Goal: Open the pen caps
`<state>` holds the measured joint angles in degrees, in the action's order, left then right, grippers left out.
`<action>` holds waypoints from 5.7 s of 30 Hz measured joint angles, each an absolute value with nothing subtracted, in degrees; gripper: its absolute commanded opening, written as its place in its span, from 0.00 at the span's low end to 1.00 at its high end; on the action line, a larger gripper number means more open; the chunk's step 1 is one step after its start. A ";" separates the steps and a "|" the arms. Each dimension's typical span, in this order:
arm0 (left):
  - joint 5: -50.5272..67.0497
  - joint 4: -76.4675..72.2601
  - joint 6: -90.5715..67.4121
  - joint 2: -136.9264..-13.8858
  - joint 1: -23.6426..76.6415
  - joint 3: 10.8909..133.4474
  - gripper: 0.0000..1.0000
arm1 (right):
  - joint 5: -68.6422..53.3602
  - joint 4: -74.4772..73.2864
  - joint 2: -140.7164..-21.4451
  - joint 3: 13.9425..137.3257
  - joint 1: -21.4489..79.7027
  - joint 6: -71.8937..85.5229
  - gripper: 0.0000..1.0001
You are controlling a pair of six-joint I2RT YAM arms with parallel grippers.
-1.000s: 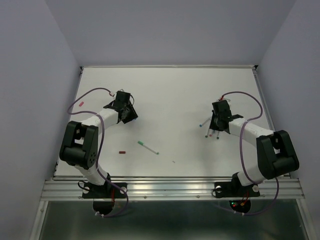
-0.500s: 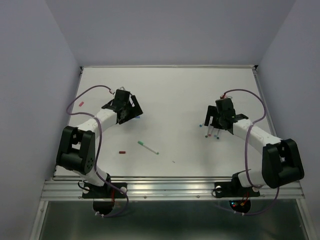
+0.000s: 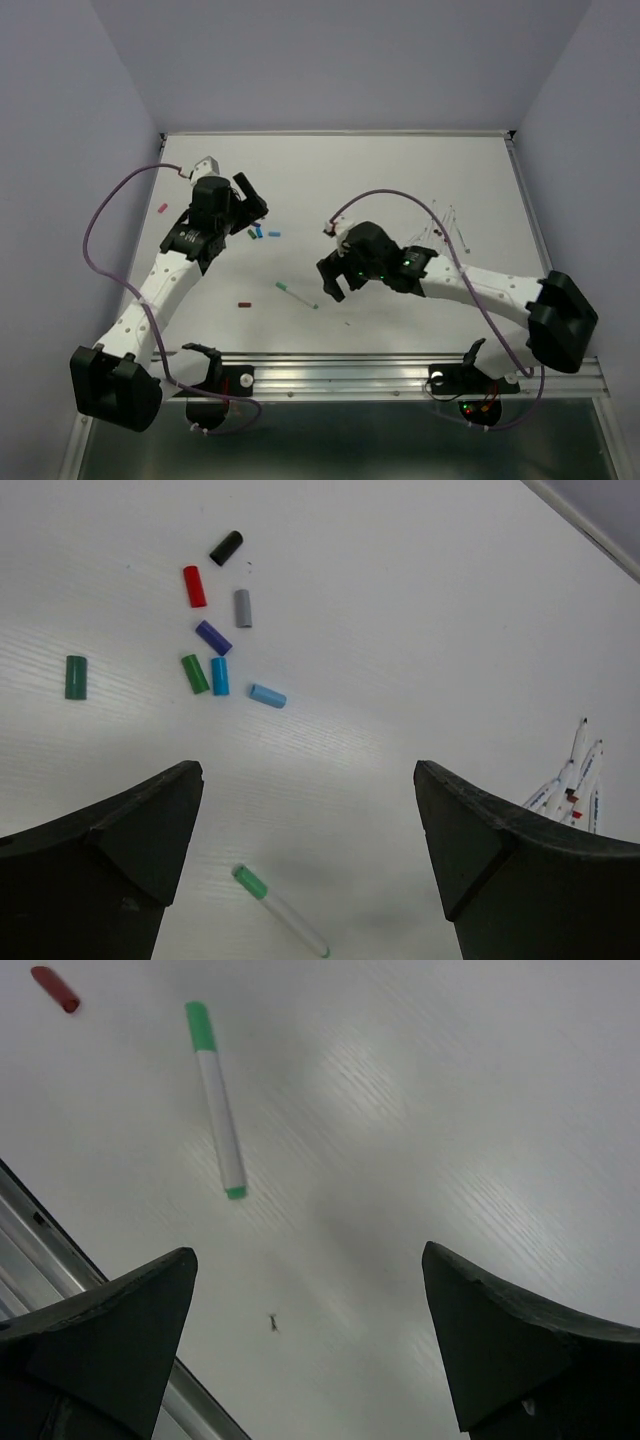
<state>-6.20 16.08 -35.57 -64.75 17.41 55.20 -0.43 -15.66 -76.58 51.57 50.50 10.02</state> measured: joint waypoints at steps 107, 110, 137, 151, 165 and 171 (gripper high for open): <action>7.53 -2.63 -45.74 -59.40 23.66 43.18 0.00 | -11.42 -0.10 -89.82 65.45 52.95 9.43 0.39; 7.42 -2.72 -45.69 -59.40 23.92 43.18 0.00 | -10.48 0.01 -91.42 67.68 52.95 8.91 0.39; -2.26 -2.68 -39.68 -80.42 6.90 62.89 0.00 | -7.84 5.28 -71.02 36.29 60.14 23.88 0.01; 4.75 2.94 -38.11 -78.70 13.50 44.29 0.26 | 12.91 -5.89 -83.66 45.17 29.02 28.95 0.05; -0.51 6.15 -36.47 -83.55 15.53 44.40 0.41 | 16.34 -8.58 -95.68 51.29 27.33 29.52 0.19; -0.60 6.72 -36.47 -84.36 15.99 44.38 0.56 | 16.73 -8.78 -96.14 51.57 27.33 29.93 0.45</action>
<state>-0.60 6.72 -36.47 -84.36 15.99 44.38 16.73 -8.78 -96.14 51.57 27.33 29.93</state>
